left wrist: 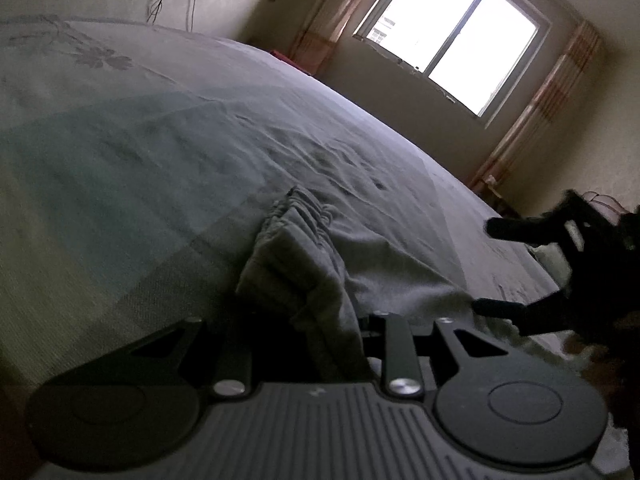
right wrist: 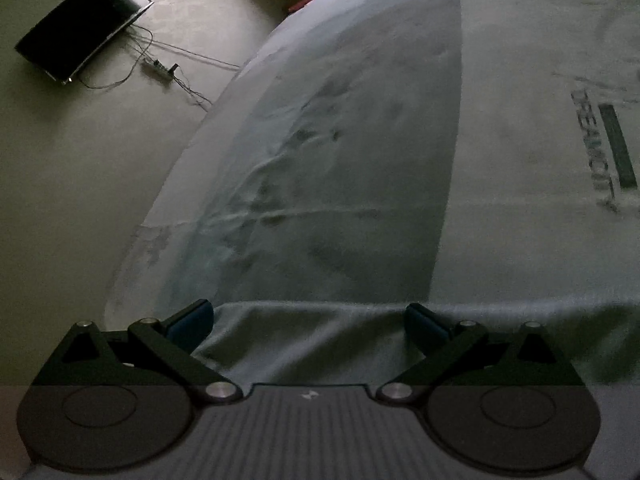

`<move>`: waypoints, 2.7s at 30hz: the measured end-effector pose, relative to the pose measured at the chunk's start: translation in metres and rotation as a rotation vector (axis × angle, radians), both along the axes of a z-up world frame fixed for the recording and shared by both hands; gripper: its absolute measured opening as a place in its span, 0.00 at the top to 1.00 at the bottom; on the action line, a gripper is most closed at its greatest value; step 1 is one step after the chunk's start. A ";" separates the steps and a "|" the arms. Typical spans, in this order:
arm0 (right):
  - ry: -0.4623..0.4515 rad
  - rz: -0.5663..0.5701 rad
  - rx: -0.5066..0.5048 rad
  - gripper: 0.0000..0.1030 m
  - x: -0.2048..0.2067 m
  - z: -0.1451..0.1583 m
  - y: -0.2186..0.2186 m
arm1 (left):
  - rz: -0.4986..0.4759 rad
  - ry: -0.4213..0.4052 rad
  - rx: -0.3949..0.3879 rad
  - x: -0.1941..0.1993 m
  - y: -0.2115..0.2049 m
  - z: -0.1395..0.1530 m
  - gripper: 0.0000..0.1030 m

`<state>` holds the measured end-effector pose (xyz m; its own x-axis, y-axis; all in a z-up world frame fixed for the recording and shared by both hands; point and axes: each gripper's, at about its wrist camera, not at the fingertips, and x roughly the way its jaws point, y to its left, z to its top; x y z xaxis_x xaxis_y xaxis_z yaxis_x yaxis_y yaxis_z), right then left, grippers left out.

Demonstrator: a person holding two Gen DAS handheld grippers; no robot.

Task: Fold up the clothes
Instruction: 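Close the left gripper on the elastic waistband, then lift the waistband and fold it over the pants with the left gripper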

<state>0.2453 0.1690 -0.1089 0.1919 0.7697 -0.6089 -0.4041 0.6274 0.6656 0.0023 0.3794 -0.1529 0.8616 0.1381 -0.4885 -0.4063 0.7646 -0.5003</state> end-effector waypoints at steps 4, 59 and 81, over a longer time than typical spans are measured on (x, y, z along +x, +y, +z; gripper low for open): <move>0.031 -0.001 -0.004 0.00 -0.023 0.001 -0.004 | 0.003 0.004 0.010 0.000 -0.002 0.000 0.74; 0.111 -0.184 0.101 0.00 -0.122 0.041 -0.280 | -0.223 -0.016 0.252 0.050 -0.147 0.143 0.81; 0.143 -0.251 0.087 0.00 -0.117 0.029 -0.307 | -0.429 0.064 0.256 0.096 -0.227 0.100 0.81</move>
